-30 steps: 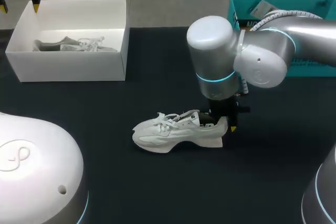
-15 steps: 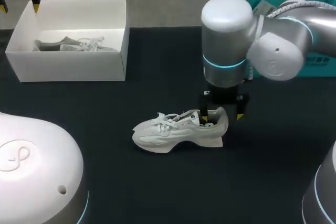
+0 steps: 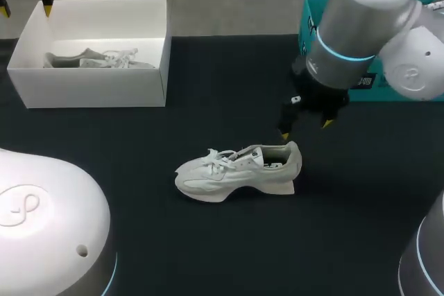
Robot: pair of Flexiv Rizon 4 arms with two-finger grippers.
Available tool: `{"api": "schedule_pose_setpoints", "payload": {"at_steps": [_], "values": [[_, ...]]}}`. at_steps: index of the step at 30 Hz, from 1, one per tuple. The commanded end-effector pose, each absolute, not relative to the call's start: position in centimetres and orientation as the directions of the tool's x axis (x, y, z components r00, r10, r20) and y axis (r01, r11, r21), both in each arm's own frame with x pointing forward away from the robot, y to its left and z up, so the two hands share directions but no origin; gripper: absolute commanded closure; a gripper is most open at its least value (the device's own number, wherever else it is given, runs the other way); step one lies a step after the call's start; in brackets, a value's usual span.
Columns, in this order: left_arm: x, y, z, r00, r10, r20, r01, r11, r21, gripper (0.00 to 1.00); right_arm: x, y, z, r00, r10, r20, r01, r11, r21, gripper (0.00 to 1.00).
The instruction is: Take the shoe out of the shoebox, open the shoe tongue, remove and reinsert the insole, then place the shoe into the shoebox
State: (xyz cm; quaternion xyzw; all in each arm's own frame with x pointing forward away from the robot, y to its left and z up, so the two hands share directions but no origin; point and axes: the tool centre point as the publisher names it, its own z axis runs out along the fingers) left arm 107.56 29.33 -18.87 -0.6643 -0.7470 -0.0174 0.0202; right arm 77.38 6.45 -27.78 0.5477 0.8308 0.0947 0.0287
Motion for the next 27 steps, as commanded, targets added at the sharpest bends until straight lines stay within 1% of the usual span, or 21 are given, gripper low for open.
{"api": "schedule_pose_setpoints", "payload": {"at_steps": [1,3,5,22,23,26,27], "values": [[107.5,29.3,-18.8,-0.116,0.992,0.055,0.993,0.117,0.001,0.00,77.2,4.6,-27.2,-0.745,0.491,0.452,0.659,0.649,0.381,0.00],[107.5,29.3,-18.8,-0.116,0.992,0.055,0.993,0.117,0.001,0.00,77.3,4.4,-27.1,-0.779,0.441,0.445,0.615,0.676,0.406,0.00],[107.5,29.3,-18.8,-0.116,0.992,0.055,0.993,0.117,0.001,0.00,77.3,4.4,-27.0,-0.802,0.417,0.428,0.584,0.699,0.412,0.00],[107.5,29.3,-18.8,-0.116,0.992,0.055,0.993,0.117,0.001,0.00,77.3,4.4,-27.0,-0.802,0.417,0.428,0.584,0.699,0.412,0.00],[107.5,29.3,-18.8,-0.116,0.992,0.055,0.993,0.117,0.001,0.00,77.5,4.0,-27.1,-0.844,0.402,0.356,0.531,0.718,0.449,0.00],[107.5,29.3,-18.8,-0.116,0.992,0.055,0.993,0.117,0.001,0.00,78.4,3.1,-27.1,-0.898,0.360,0.252,0.438,0.773,0.459,0.00],[107.5,29.3,-18.8,-0.116,0.992,0.055,0.993,0.117,0.001,0.00,78.7,2.8,-27.0,-0.924,0.322,0.205,0.381,0.787,0.485,0.00]]}}
